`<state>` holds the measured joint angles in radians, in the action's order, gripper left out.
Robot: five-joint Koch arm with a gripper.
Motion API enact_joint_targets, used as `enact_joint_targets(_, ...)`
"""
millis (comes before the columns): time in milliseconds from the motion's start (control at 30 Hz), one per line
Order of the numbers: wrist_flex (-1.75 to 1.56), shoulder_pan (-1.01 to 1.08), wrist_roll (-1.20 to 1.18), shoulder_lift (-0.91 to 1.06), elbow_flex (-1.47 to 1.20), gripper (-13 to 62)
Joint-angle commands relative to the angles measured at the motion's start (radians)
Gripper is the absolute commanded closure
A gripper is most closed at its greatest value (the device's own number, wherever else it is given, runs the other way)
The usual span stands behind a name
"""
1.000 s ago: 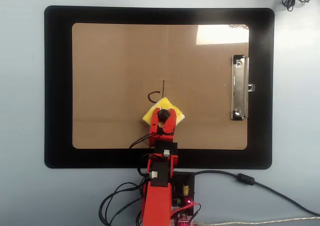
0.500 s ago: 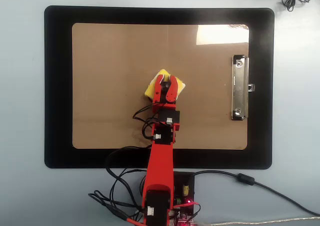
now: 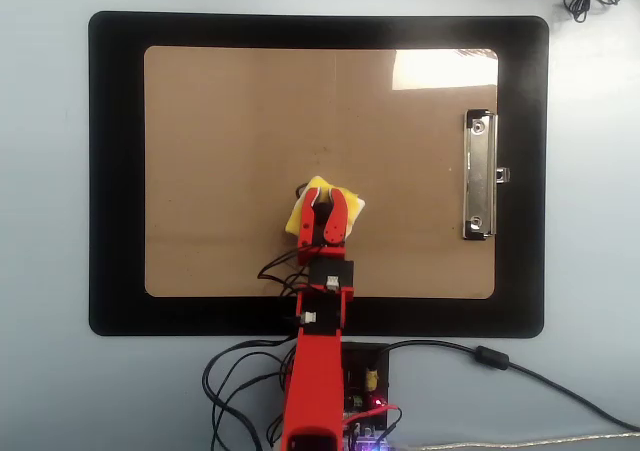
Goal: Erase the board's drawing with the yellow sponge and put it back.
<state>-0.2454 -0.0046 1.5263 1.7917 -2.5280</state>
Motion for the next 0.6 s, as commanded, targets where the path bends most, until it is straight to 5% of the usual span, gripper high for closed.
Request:
enact_joint_targets(0, -0.021, 0.014, 0.003, -0.144, 0.147, 57.5)
enact_joint_targets(167, -0.025, -0.023, 0.011, -0.316, 0.299, 57.5)
enact_joint_targets(433, -0.038, -0.115, 0.041, 0.176, -0.184, 57.5)
enact_joint_targets(567, -0.044, -0.173, 0.075, 0.152, -0.164, 57.5)
